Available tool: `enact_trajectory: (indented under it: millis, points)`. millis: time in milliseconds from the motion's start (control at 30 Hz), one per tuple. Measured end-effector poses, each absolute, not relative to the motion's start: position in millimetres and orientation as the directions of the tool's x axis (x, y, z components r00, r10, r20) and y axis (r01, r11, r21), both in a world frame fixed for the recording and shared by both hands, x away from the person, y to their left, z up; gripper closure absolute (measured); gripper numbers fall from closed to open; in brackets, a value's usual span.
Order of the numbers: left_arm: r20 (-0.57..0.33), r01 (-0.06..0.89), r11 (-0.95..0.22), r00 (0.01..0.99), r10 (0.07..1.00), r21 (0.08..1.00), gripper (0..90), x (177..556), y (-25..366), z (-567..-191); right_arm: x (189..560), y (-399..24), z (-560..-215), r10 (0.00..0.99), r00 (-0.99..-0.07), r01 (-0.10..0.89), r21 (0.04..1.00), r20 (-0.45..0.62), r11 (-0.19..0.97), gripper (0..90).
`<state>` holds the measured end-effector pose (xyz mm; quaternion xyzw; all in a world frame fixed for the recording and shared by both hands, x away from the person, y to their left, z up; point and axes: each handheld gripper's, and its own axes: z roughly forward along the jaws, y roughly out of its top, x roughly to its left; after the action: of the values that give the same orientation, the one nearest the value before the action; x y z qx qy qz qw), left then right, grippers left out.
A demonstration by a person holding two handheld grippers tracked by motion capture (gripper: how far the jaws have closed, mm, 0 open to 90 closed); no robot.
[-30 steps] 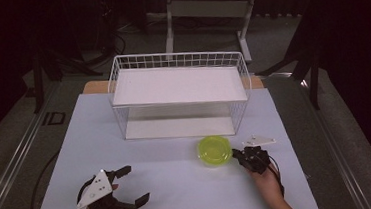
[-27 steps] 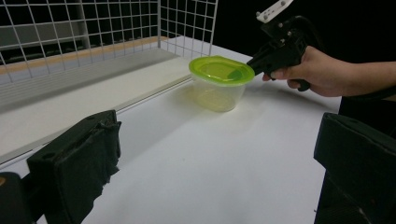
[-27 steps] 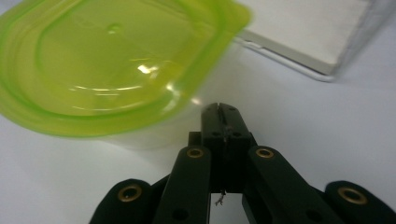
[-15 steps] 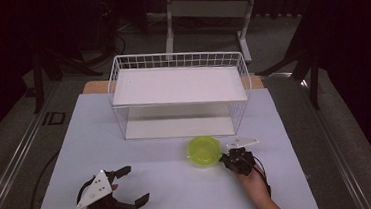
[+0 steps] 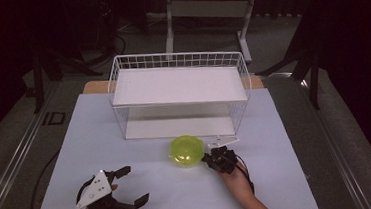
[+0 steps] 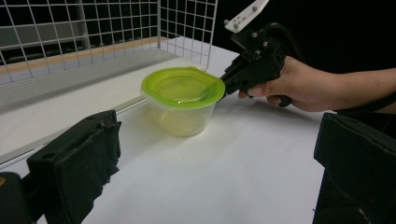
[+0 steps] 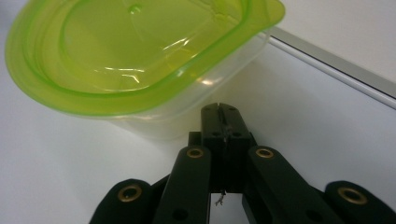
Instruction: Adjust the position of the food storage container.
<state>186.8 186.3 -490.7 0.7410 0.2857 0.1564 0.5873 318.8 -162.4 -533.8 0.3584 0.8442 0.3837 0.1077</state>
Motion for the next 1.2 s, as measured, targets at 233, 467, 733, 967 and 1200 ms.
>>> enact_trajectory:
  millis: [233, 467, 733, 967, 1200]
  points:
    - [-0.106, 0.241, -0.145, 0.788, 0.607, 0.960, 1.3, 187.1, 186.6, -490.7, 322.8, -148.8, -535.3, 0.675, -0.731, 0.516, 0.724, 0.095, 0.458, 90.0]
    - [-0.107, 0.241, -0.145, 0.789, 0.605, 0.960, 1.4, 187.0, 186.2, -491.0, 329.9, -133.4, -536.1, 0.668, -0.738, 0.507, 0.727, 0.091, 0.462, 90.0]
    - [-0.107, 0.241, -0.144, 0.788, 0.606, 0.960, 1.4, 186.7, 187.3, -490.6, 329.4, -127.3, -535.9, 0.655, -0.752, 0.483, 0.736, 0.071, 0.475, 90.0]
    - [-0.108, 0.245, -0.148, 0.788, 0.606, 0.958, 1.4, 187.2, 185.7, -491.4, 317.7, -146.0, -530.4, 0.645, -0.762, 0.457, 0.755, 0.060, 0.470, 81.7]
    - [-0.113, 0.251, -0.149, 0.789, 0.603, 0.956, 1.4, 187.2, 183.7, -492.0, 299.1, -162.9, -519.7, 0.617, -0.786, 0.411, 0.768, 0.026, 0.491, 54.8]
